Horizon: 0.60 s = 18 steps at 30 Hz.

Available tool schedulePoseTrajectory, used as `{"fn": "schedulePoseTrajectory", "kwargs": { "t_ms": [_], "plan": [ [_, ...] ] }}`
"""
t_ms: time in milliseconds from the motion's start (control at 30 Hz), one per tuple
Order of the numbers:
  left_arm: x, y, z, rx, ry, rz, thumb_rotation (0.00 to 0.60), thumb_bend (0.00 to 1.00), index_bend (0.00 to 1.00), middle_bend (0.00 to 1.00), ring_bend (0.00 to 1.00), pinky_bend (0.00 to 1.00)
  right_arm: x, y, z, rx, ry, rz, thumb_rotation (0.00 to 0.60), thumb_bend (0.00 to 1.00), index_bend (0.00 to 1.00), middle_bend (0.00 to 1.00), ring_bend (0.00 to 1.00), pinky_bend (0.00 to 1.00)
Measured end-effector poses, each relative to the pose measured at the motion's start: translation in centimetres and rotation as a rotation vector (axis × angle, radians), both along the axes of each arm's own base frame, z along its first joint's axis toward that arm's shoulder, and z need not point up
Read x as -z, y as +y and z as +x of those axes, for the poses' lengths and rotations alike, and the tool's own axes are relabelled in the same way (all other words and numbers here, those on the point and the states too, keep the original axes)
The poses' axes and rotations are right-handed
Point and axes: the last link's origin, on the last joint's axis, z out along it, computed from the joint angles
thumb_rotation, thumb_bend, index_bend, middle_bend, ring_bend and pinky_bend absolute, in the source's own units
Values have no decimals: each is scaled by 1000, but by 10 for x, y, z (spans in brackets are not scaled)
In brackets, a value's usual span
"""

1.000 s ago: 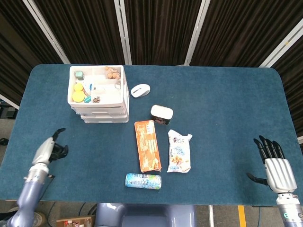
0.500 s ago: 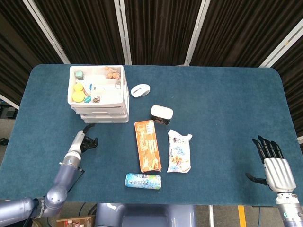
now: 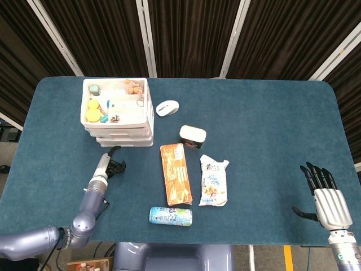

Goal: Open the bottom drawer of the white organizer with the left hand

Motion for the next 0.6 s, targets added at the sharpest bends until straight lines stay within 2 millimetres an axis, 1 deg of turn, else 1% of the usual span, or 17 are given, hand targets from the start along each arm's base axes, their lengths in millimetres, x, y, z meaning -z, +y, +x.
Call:
{"fn": "schedulePoseTrajectory", "kwargs": {
  "t_ms": [133,267,367,600],
  "plan": [
    [4,5,4,-6,-21,9,600,573,109,1000,1000,954,0,0,0,0,-1,4,600,101,0,0,0,43],
    [8,10,11,-35,-84,26,600,573,112,1000,1000,953,1,2,1,-6,-2,10,600,102,0,0,0,42],
    [13,11,18,-68,-145,25,600,574,112,1000,1000,954,1,2,1,-6,-4,11,600,101,0,0,0,43],
    [20,14,25,-101,-196,24,600,573,126,1000,1000,953,1,3,2,-10,-7,15,600,102,0,0,0,43]
  ]
}}
